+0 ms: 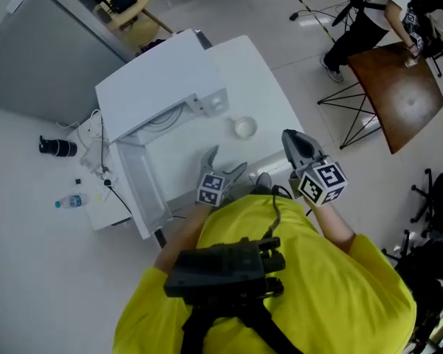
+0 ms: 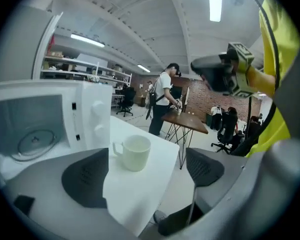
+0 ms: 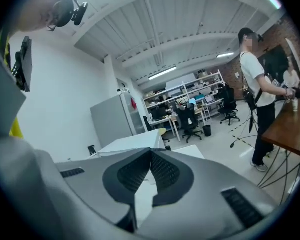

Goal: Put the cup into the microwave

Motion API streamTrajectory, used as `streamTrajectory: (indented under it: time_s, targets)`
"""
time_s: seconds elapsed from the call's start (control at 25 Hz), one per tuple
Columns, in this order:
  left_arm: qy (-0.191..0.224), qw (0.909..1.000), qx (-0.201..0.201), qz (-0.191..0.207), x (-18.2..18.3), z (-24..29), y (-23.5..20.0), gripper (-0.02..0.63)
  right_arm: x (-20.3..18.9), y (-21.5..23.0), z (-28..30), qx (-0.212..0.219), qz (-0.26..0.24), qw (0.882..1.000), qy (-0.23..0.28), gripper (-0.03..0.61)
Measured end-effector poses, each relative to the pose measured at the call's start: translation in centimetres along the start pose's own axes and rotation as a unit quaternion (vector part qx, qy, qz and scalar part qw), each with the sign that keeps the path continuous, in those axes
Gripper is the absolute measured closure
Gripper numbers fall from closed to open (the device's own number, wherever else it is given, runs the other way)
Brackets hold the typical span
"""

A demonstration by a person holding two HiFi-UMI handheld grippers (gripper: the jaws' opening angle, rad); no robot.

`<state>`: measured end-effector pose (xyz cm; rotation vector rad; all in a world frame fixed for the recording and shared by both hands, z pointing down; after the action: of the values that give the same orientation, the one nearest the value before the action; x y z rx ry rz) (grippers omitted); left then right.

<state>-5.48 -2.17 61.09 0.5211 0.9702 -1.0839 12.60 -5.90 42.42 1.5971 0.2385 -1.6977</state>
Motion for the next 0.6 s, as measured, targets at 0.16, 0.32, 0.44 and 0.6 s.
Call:
streamTrajectory:
  time_s: [0.16, 0.32, 0.44, 0.6]
  targets:
    - [0.003, 0.9994, 0.019, -0.031, -3.4, 5.9, 0.3, 0.103, -1.2, 2.2, 0.4, 0.007, 0.018, 1.0, -0.019, 0.572]
    - [0.018, 0.9972, 0.054, -0.048, -4.3, 10.5, -0.1, 0.087, -2.2, 4.3, -0.6, 0.004, 0.012, 0.999, -0.053, 0.572]
    - [0.021, 0.9952, 0.074, -0.061, -4.8, 13.1, -0.5, 0.084, -2.8, 6.1, -1.3, -0.009, 0.008, 0.997, -0.072, 0.572]
    - [0.027, 0.9957, 0.072, -0.051, -4.2, 15.1, 0.2, 0.086, -2.8, 8.1, -1.5, -0.03, 0.017, 0.996, -0.077, 0.572]
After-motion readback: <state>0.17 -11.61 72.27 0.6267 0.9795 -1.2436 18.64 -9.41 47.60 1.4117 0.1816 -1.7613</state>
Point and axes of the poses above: the fingertips, and each gripper's own axes: z forward along the fingers, y to its right, x out of its top, the point moved 4 cm from there along -z, backward along the fingers, and after that the axes turned 10 degrees about x, right-handed, at the moved point
